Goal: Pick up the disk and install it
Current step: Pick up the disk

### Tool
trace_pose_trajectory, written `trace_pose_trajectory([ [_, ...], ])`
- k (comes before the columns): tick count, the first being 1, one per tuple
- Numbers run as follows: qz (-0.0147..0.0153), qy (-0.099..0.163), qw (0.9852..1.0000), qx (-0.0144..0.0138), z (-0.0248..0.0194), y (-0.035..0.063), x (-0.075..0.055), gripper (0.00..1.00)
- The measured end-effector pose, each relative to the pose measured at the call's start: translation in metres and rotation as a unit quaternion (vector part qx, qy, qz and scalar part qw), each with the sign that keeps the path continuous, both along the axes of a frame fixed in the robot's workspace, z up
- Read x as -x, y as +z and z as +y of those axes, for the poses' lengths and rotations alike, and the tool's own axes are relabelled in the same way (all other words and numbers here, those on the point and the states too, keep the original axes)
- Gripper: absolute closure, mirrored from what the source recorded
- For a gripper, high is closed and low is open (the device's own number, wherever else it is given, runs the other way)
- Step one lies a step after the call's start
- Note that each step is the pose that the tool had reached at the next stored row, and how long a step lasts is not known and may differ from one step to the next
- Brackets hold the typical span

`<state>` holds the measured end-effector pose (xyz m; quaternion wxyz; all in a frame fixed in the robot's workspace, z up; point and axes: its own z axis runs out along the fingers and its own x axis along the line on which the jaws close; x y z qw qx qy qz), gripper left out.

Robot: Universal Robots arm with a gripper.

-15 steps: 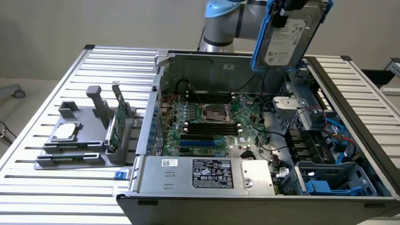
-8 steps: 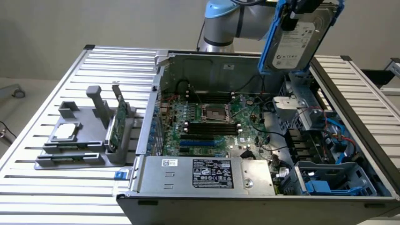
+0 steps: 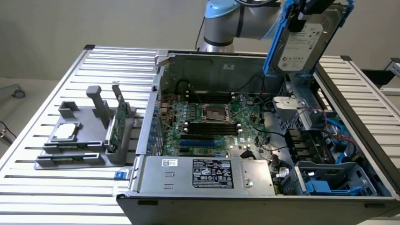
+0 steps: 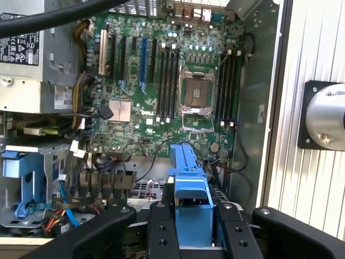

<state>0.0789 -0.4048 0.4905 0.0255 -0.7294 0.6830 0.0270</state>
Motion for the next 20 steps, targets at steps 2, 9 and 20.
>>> trace_pose_trajectory([
  [2,0.0,0.0,1.0,0.0,-0.0041,0.0,-0.004,0.67],
  [9,0.0,0.0,1.0,-0.0002,-0.0185,0.0,-0.02,0.67],
  [20,-0.0003,0.0,1.0,-0.0002,-0.0472,0.0,-0.039,0.67],
])
